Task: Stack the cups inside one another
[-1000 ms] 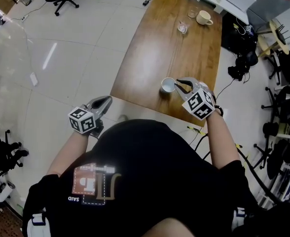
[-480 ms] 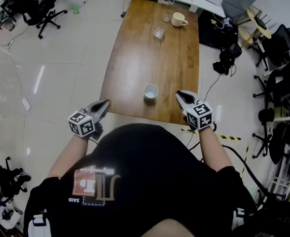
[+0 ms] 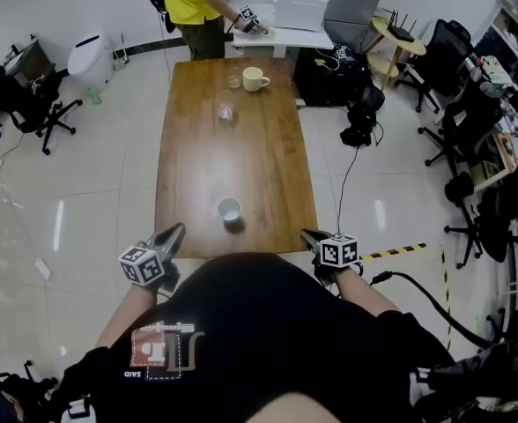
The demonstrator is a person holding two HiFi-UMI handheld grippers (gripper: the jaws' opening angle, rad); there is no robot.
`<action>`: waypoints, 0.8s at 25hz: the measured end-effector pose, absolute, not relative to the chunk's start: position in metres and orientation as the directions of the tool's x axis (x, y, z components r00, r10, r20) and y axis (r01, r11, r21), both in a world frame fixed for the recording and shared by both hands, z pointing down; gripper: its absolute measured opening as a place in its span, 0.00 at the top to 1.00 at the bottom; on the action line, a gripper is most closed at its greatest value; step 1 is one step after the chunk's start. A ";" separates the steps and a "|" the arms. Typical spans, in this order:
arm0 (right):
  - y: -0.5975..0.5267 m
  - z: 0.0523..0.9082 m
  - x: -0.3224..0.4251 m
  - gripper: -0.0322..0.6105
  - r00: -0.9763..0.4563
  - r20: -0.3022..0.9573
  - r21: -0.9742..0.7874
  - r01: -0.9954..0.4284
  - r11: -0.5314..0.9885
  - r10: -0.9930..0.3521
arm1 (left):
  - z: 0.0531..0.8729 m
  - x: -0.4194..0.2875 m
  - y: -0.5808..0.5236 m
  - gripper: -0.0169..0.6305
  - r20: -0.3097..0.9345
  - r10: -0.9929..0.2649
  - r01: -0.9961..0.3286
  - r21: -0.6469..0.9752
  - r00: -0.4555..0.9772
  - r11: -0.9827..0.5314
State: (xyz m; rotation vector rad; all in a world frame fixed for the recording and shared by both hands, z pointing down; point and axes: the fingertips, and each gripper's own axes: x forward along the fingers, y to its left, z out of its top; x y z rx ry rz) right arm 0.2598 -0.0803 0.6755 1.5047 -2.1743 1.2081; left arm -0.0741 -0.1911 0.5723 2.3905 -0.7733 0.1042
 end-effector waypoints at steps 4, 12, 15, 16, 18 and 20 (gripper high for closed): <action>-0.076 0.669 0.291 0.93 -0.431 0.575 -0.497 -0.859 0.122 -0.695 | 0.564 -0.058 -0.185 0.97 0.258 -0.509 -0.562 0.517 0.821 -0.646; -0.090 0.643 0.295 0.93 -0.517 0.541 -0.435 -0.847 0.305 -0.664 | 0.551 -0.040 -0.165 0.97 0.271 -0.545 -0.600 0.502 0.793 -0.623; -0.101 0.633 0.277 0.93 -0.545 0.537 -0.412 -0.835 0.364 -0.644 | 0.552 -0.043 -0.161 0.97 0.273 -0.540 -0.596 0.508 0.796 -0.622; -0.106 0.631 0.269 0.93 -0.549 0.534 -0.414 -0.833 0.367 -0.643 | 0.552 -0.049 -0.163 0.97 0.273 -0.539 -0.595 0.510 0.797 -0.621; -0.119 0.630 0.252 0.93 -0.554 0.534 -0.421 -0.829 0.367 -0.638 | 0.554 -0.065 -0.169 0.97 0.269 -0.549 -0.599 0.518 0.791 -0.610; -0.127 0.627 0.241 0.93 -0.562 0.533 -0.434 -0.823 0.366 -0.632 | 0.559 -0.077 -0.172 0.97 0.264 -0.564 -0.606 0.533 0.782 -0.590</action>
